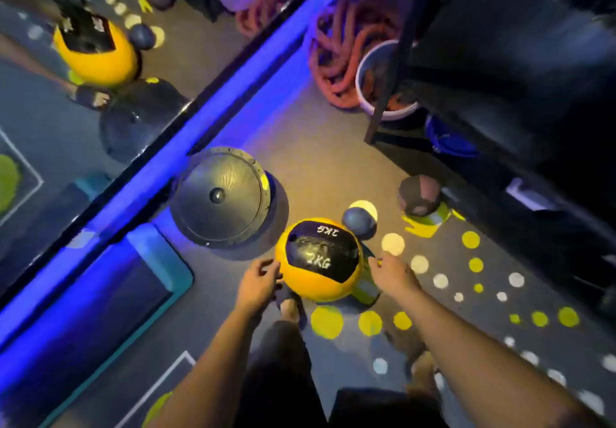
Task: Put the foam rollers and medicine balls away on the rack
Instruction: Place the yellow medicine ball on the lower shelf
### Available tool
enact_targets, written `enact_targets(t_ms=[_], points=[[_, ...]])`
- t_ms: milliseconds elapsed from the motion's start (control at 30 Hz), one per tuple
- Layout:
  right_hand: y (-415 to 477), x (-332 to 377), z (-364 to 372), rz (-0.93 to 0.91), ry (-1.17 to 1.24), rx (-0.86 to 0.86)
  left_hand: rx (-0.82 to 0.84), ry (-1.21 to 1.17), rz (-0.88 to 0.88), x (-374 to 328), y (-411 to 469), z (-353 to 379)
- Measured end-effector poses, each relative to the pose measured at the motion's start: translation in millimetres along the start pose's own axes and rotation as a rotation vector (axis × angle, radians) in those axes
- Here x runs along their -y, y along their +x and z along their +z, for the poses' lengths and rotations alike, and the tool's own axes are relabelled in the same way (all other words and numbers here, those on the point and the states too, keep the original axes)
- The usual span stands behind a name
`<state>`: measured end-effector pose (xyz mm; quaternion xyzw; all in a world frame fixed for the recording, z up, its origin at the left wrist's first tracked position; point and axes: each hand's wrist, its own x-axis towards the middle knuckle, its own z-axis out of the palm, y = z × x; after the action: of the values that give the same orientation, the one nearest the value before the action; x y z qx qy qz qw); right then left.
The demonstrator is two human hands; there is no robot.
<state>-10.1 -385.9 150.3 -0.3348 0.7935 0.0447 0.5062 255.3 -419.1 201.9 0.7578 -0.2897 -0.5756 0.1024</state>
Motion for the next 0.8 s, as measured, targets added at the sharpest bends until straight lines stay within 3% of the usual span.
enact_targets(t_ms=[133, 367, 567, 800], points=[[39, 25, 66, 0.137, 0.043, -0.016, 0.032, 0.219, -0.015, 6, 88, -21], [148, 13, 143, 0.295, 0.075, -0.112, 0.134, 0.857, 0.05, 38, 249, 42], [213, -29, 171, 0.422, 0.049, -0.061, 0.09, 0.966, -0.051, 80, 317, 63], [290, -53, 192, 0.246, 0.033, 0.054, 0.156, 1.058, 0.058, 116, 385, 101]])
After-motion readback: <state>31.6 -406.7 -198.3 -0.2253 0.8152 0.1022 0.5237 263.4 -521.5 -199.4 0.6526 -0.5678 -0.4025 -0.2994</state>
